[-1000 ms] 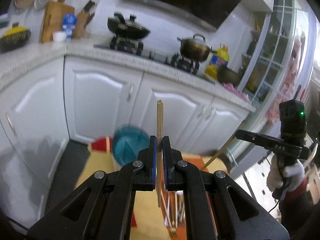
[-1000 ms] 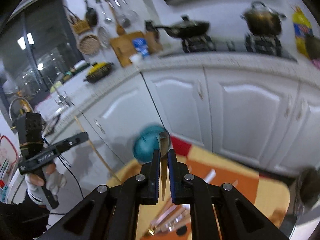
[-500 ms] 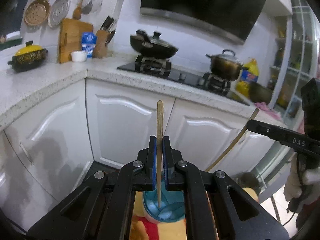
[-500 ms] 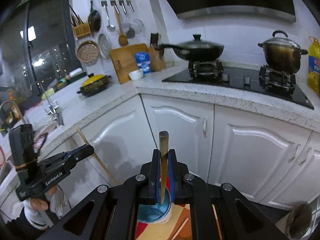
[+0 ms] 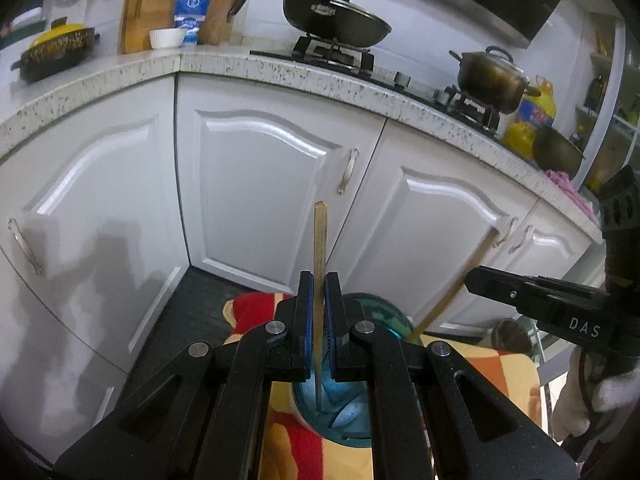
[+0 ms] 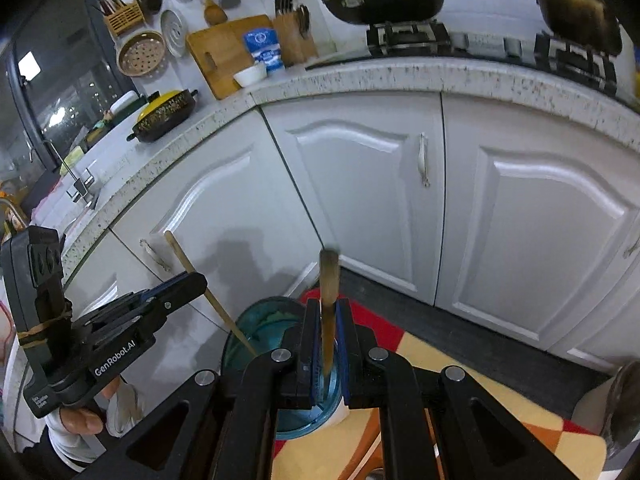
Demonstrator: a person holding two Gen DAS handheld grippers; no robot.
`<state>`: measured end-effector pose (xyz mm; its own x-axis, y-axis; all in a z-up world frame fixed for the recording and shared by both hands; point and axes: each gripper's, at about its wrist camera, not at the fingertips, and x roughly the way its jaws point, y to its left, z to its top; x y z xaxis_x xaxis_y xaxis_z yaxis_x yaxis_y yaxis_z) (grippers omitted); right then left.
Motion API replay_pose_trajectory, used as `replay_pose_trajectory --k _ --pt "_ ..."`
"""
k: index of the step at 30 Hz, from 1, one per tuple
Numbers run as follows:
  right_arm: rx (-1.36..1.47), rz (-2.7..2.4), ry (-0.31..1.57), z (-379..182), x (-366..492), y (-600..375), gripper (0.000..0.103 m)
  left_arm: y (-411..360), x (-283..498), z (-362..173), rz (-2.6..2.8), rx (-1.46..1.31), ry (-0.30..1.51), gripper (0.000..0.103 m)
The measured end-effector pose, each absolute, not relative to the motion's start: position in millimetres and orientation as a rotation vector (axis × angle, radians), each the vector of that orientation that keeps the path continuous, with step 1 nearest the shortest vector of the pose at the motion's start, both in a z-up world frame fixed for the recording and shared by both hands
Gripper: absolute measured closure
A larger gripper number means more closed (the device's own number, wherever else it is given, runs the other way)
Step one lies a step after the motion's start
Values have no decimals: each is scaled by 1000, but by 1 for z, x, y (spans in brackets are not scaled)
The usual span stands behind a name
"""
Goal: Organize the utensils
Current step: 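Lower the chopsticks into the holder and open both grippers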
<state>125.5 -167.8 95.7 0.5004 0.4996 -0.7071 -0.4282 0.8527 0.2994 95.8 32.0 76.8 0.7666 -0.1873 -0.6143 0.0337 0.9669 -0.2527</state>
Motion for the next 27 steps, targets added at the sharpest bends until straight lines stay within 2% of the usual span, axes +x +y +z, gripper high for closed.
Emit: replay_pose_trajectory --k 2,3,6,9,13,17,27 --pt "88 557 890 91 126 -168 96 32 94 75 -125 -240 687 99" --pt "81 549 899 89 126 -169 92 32 94 75 -129 -247 684 98" --pt "74 543 904 86 121 -171 81 32 89 78 -137 -258 679 88" --pt "84 543 904 86 113 -176 80 29 79 80 -142 -243 668 77" --pt "105 531 902 85 99 -185 76 25 64 85 -140 -223 651 72" --pt "96 498 890 83 79 -192 73 16 48 85 -137 -206 652 68" --pt "96 409 862 79 28 -221 67 -19 12 74 -164 -148 672 68"
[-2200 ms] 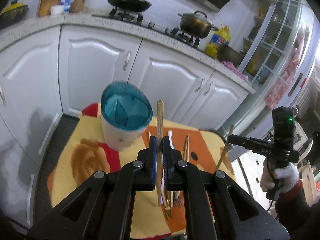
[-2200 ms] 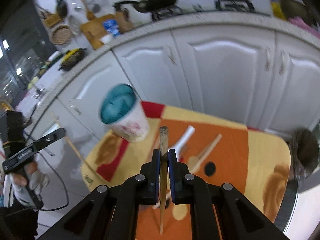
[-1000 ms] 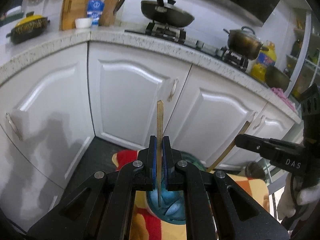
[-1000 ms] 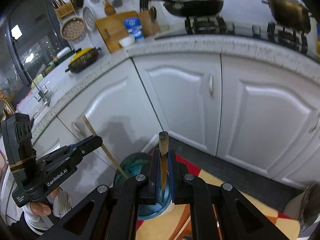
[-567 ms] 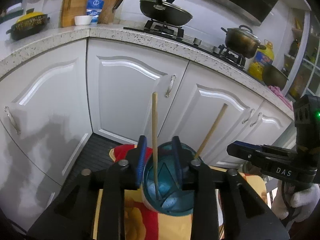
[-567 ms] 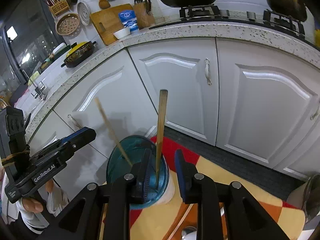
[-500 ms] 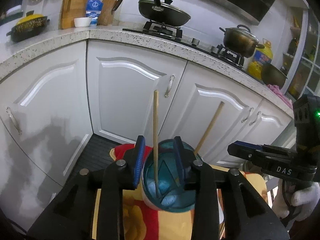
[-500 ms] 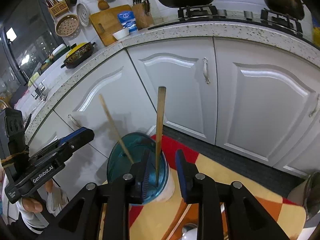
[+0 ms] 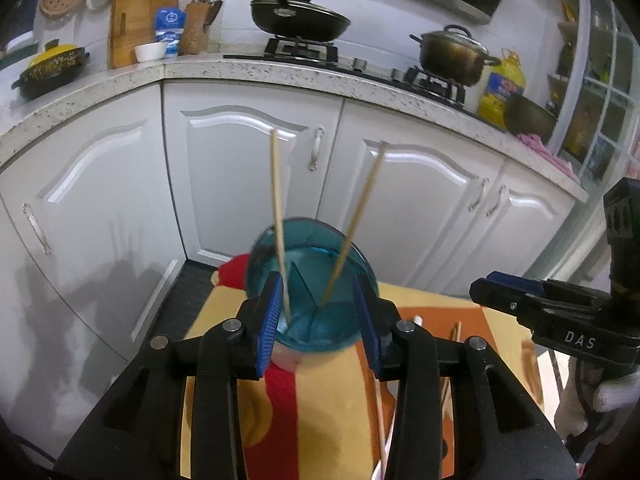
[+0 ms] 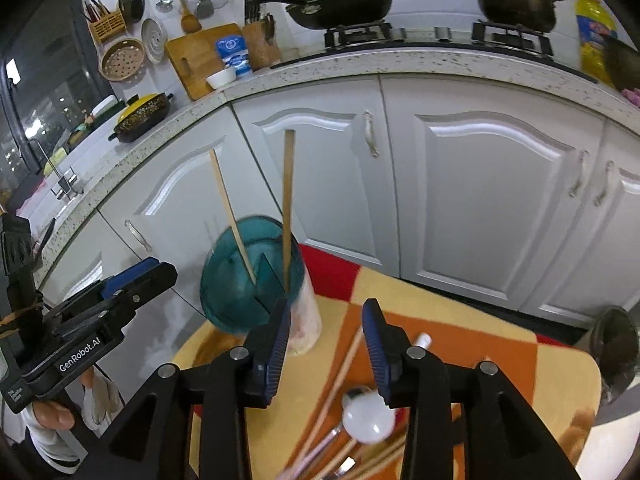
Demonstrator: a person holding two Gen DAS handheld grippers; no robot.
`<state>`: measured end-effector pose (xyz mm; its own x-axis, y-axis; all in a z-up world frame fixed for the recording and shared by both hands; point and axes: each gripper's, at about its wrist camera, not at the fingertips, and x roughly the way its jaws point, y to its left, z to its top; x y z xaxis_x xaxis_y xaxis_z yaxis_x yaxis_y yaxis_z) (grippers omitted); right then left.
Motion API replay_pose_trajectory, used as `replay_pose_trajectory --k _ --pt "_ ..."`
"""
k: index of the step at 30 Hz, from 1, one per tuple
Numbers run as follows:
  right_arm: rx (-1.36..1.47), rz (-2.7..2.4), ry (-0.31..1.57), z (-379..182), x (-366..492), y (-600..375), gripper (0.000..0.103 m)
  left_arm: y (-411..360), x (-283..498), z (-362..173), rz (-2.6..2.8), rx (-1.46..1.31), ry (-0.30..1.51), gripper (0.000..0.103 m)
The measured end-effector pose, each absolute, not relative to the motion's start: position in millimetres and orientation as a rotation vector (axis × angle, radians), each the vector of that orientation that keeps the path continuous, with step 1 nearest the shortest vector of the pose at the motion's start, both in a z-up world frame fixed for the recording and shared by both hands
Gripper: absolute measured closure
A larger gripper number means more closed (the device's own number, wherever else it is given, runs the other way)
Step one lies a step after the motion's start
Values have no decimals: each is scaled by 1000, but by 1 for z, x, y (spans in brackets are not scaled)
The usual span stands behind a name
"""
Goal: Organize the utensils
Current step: 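Lower the chopsticks into the holder and open both grippers, then move both open grippers back down to the utensils on the cloth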
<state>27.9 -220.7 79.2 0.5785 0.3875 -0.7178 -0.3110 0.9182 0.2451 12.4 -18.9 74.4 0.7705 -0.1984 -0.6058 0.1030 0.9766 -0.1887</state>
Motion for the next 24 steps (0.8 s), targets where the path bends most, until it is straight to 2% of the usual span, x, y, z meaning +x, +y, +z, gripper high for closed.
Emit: replay_pose_trajectory --k 24 --pt "123 268 917 48 -33 -286 64 -70 -21 49 -229 -88 735 64"
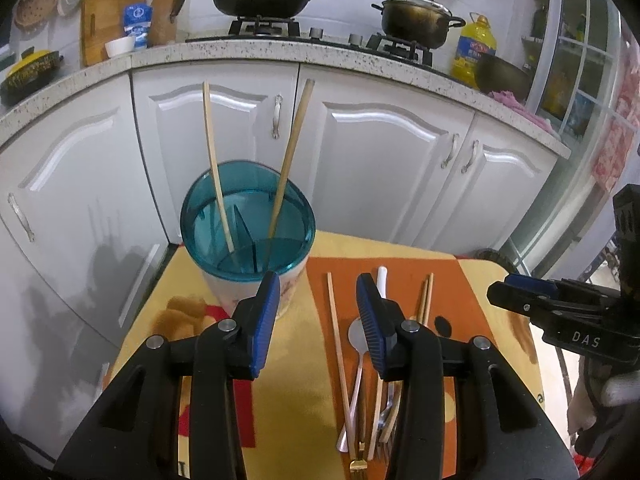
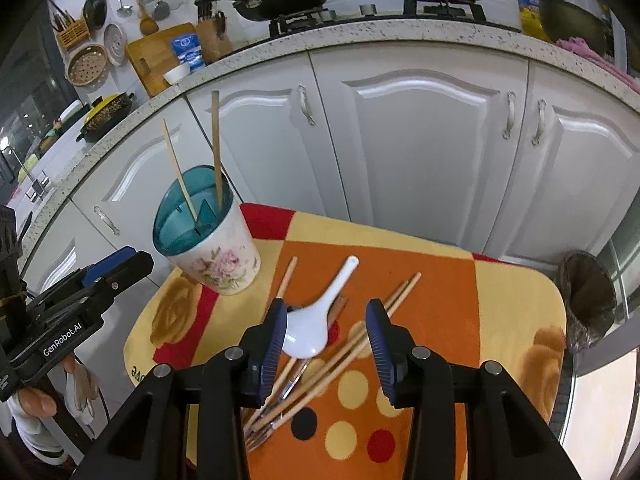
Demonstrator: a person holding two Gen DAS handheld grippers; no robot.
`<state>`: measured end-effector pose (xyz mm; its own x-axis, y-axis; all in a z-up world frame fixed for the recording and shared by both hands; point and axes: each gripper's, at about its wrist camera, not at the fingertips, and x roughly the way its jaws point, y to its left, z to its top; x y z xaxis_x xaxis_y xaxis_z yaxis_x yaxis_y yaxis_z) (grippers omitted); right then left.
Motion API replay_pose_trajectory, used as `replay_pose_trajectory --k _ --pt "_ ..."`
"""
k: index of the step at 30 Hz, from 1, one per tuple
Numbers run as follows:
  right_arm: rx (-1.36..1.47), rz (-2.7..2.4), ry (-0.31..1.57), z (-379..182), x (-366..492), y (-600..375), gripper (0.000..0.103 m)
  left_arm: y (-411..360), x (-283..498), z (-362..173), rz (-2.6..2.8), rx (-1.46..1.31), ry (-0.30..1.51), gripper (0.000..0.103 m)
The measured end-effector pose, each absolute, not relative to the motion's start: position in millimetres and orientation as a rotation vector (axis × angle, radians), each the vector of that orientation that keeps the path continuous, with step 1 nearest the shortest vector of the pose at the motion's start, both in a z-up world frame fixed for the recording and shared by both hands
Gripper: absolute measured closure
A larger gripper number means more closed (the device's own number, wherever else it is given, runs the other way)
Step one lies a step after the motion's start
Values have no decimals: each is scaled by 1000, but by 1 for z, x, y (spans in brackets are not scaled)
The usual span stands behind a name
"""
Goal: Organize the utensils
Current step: 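Move both open grippers back down to the utensils on the cloth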
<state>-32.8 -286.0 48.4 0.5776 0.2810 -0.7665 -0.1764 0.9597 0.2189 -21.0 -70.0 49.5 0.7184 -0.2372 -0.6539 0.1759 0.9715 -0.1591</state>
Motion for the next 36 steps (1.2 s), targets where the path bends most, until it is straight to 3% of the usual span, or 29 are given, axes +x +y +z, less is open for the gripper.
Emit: replay_pose_trajectory --k 21,36 --pt "169 232 1083 -18 -22 -303 62 -77 -13 -23 -272 -114 942 64" --pt "236 242 1190 -63 89 -276 66 -85 13 -55 -253 -108 1003 64"
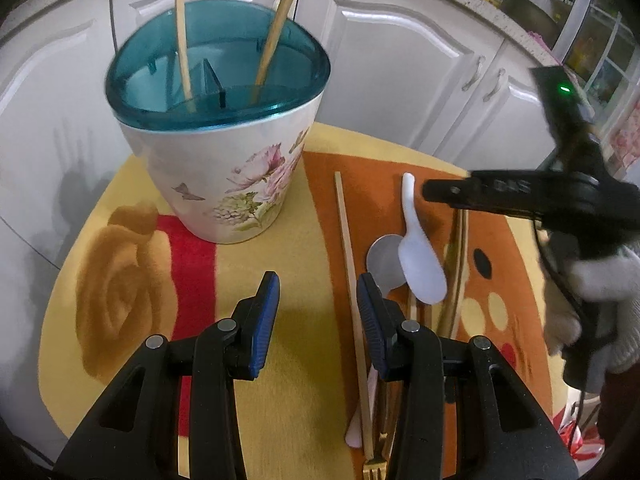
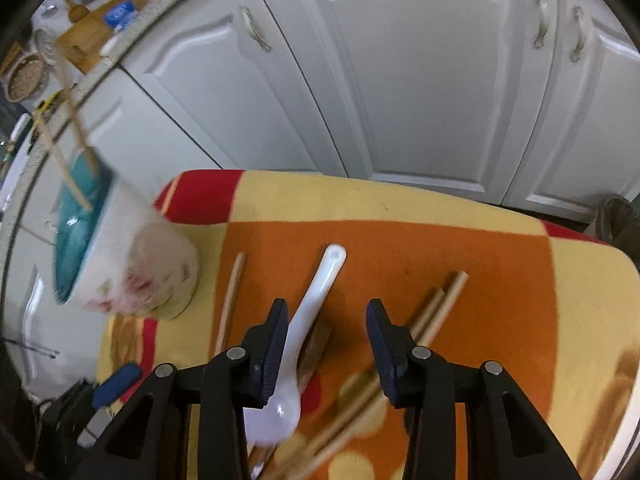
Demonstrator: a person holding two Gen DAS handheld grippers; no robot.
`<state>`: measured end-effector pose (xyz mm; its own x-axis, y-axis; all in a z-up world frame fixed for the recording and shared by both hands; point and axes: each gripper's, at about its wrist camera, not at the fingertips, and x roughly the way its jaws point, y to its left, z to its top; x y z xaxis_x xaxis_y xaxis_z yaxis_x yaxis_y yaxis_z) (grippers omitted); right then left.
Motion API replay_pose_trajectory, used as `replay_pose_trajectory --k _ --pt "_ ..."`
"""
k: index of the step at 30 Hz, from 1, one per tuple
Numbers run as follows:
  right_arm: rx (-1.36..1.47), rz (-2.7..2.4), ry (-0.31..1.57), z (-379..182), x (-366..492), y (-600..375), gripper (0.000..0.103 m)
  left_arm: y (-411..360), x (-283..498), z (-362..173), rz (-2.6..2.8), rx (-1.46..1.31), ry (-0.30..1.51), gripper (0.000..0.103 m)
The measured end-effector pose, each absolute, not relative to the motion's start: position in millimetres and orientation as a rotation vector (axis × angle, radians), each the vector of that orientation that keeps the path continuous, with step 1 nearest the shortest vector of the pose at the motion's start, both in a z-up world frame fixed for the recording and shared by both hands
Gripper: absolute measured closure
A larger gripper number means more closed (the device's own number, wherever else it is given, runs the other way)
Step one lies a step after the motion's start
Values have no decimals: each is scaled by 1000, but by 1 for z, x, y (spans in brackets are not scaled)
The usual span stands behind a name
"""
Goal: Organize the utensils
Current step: 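Move both open grippers back down to the utensils on the cloth, then grasp the white ceramic spoon handle with the right gripper while the left gripper grasps a chopstick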
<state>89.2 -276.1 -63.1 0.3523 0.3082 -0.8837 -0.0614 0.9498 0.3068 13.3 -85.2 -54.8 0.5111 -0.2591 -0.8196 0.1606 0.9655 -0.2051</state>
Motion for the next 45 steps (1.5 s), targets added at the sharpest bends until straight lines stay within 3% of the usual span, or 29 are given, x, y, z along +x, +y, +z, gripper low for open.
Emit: replay_pose_trajectory --k 5,7,14,16,19,21,33,37,44,45 --pt "206 228 1196 -79 110 -267 73 -91 25 -67 -253 -110 1031 64" --pt "175 234 1193 -79 115 -262 84 -97 29 -72 -261 -101 1045 64" --pt "134 313 1181 -75 104 -262 89 -113 40 -90 -304 -86 1082 65" --pt "138 319 1170 -70 95 -266 92 -114 41 -91 -304 -65 1071 85" --pt "158 341 1154 -64 84 -271 92 -112 42 -92 -324 -66 1075 97" --pt "165 356 1143 -58 75 -273 92 -108 37 -91 -342 -57 1079 99" --pt "179 439 1126 -37 14 -276 92 -61 -15 -87 -347 -42 1141 98" --pt "189 448 1127 -35 2 -272 92 -65 1 -88 -304 -41 1145 77" --pt "180 464 1101 -24 -6 -266 92 -95 31 -90 -274 59 1086 77" --pt "178 468 1092 -20 -8 -264 92 -97 33 -90 -281 68 1080 88"
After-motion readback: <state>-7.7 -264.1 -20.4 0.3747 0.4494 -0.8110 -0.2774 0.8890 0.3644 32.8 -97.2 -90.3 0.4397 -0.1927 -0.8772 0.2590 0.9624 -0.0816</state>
